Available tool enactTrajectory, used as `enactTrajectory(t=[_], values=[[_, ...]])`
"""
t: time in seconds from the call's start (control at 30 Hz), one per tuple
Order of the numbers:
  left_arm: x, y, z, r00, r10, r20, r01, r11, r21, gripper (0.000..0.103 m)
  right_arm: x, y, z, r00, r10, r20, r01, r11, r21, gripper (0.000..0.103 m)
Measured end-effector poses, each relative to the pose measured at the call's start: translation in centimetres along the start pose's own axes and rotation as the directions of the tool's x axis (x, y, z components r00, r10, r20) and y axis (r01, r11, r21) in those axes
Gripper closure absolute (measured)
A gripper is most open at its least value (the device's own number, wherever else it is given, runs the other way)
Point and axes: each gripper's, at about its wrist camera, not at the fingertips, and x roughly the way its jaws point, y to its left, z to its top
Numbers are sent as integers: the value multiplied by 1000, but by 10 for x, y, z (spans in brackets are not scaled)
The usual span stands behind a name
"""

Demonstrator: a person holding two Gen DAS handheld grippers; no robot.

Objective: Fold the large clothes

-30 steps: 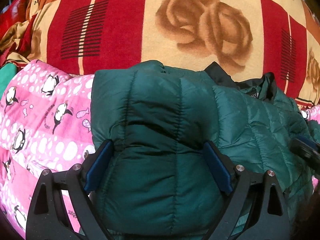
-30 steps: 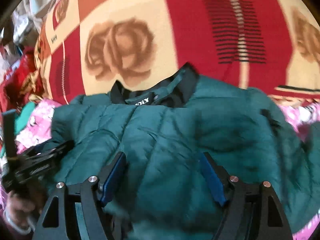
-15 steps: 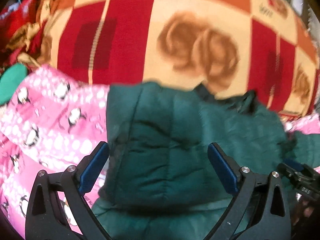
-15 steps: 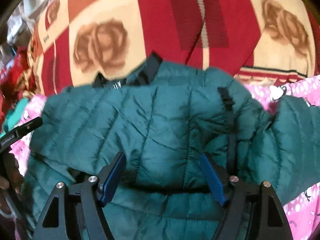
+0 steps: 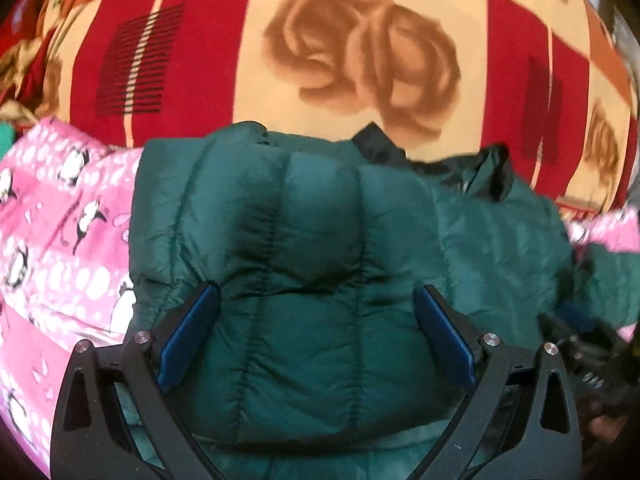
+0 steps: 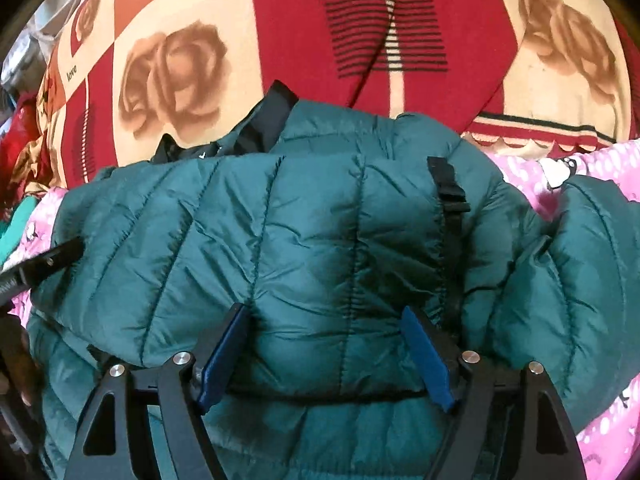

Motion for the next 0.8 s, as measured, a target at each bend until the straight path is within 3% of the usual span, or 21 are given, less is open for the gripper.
enactTrajectory(t=[0.1, 0.3, 0.53, 0.8], values=[[2, -4, -3, 1000, 26, 3, -27, 999, 36, 3, -3, 1, 3, 1000, -11, -12, 11, 1000, -5, 26], [2, -1, -6, 1000, 12, 20, -13, 999, 32, 3, -24, 10, 1, 1000, 10, 22, -11, 1000, 14, 26], [-19, -2, -12, 1000, 19, 14, -20, 999, 34, 3, -10, 17, -4, 999, -29, -26, 29, 999, -20, 26], [-69, 10, -18, 996, -66, 56, 69, 995, -66, 3, -51, 13, -15, 999, 19, 25, -20, 999, 44, 26]])
